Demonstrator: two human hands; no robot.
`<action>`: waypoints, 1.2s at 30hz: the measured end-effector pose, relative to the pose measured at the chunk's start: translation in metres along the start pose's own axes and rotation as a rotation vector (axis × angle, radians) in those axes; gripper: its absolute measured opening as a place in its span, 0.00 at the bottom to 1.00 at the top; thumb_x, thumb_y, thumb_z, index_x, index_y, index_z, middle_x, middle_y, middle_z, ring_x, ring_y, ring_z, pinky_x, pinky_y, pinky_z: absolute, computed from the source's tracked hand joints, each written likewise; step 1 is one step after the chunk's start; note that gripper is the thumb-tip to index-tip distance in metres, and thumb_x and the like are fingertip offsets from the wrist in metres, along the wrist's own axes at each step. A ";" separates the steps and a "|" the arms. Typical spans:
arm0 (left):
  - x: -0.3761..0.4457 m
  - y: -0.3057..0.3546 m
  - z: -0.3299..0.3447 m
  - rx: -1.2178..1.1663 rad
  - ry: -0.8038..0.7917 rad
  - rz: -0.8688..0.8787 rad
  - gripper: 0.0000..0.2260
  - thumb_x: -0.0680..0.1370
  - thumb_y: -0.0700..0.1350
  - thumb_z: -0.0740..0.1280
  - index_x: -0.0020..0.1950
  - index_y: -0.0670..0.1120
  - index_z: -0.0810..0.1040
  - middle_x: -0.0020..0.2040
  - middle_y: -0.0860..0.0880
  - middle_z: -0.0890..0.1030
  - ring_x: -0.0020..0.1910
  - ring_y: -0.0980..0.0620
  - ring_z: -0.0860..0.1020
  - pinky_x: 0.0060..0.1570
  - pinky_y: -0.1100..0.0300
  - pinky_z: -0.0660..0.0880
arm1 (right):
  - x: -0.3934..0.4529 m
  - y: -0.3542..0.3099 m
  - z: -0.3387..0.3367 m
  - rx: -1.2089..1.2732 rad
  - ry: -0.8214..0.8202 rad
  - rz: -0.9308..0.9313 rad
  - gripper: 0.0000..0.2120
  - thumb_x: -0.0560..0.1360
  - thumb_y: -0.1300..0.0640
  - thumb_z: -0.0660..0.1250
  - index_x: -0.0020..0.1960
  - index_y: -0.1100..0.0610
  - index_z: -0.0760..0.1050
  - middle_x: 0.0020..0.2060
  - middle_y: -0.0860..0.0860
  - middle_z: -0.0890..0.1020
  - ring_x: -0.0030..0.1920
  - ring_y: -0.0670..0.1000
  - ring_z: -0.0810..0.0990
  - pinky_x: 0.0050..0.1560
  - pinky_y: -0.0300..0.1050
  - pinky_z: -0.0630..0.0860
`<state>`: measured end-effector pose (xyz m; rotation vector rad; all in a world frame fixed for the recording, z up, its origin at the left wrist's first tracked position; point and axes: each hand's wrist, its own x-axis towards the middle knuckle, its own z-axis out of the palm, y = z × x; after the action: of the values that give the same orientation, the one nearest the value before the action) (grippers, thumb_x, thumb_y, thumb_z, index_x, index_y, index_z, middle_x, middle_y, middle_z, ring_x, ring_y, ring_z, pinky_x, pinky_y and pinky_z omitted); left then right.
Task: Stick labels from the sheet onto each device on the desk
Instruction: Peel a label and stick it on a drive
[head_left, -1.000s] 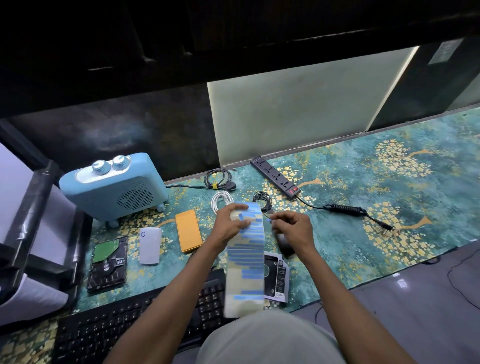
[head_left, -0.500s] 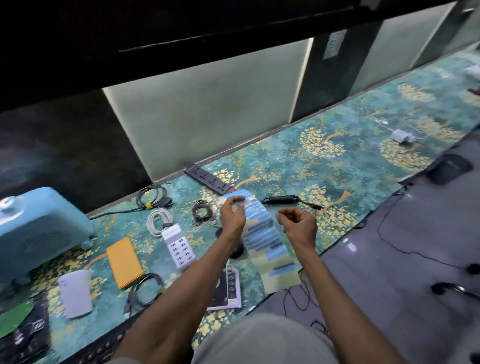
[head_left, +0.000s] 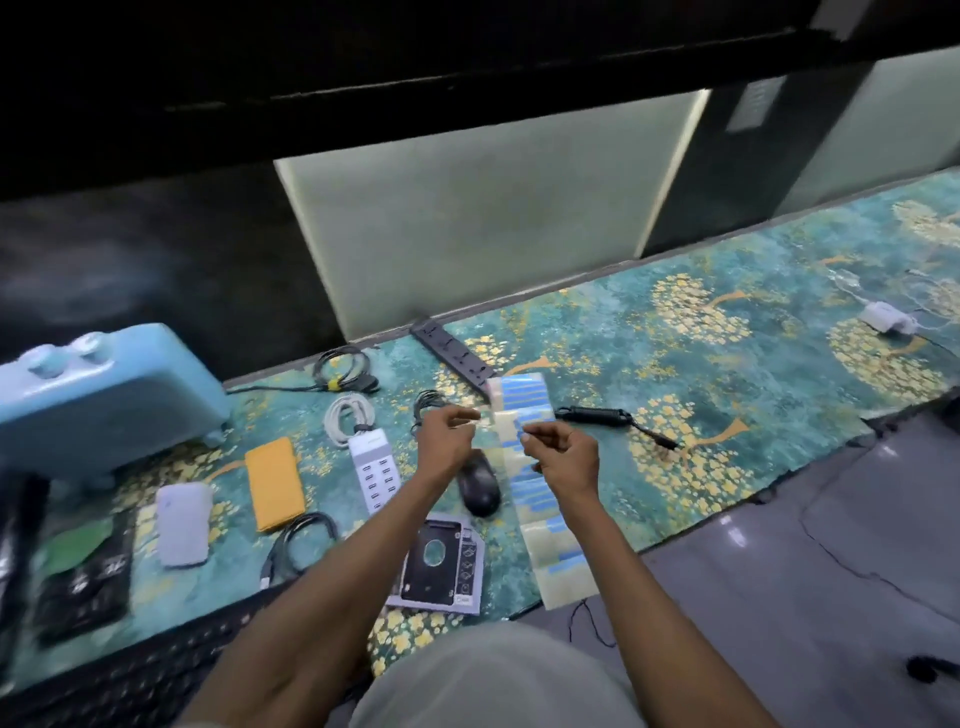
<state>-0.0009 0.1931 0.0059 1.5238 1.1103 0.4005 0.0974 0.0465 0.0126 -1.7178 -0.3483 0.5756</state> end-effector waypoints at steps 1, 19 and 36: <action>-0.001 -0.003 -0.011 -0.009 0.023 -0.016 0.11 0.72 0.32 0.67 0.42 0.47 0.85 0.43 0.46 0.86 0.43 0.46 0.84 0.45 0.53 0.80 | -0.001 0.001 0.010 0.002 -0.025 0.007 0.03 0.74 0.64 0.76 0.48 0.59 0.85 0.39 0.58 0.86 0.37 0.51 0.84 0.32 0.39 0.77; -0.069 -0.130 -0.299 0.163 0.804 -0.410 0.17 0.70 0.36 0.70 0.58 0.44 0.76 0.57 0.44 0.80 0.56 0.41 0.76 0.44 0.56 0.69 | -0.098 -0.022 0.266 -0.171 -0.706 -0.089 0.03 0.73 0.61 0.77 0.46 0.59 0.85 0.37 0.53 0.86 0.40 0.52 0.85 0.38 0.47 0.80; -0.029 -0.160 -0.303 -0.581 0.170 -0.423 0.15 0.79 0.45 0.71 0.64 0.48 0.76 0.62 0.39 0.80 0.55 0.37 0.80 0.46 0.47 0.80 | -0.119 -0.028 0.301 -0.298 -0.638 0.072 0.15 0.71 0.62 0.79 0.53 0.66 0.78 0.36 0.60 0.83 0.34 0.53 0.82 0.35 0.49 0.80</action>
<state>-0.3128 0.3291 -0.0410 0.7353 1.2734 0.5083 -0.1646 0.2376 0.0180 -1.7984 -0.8591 1.1734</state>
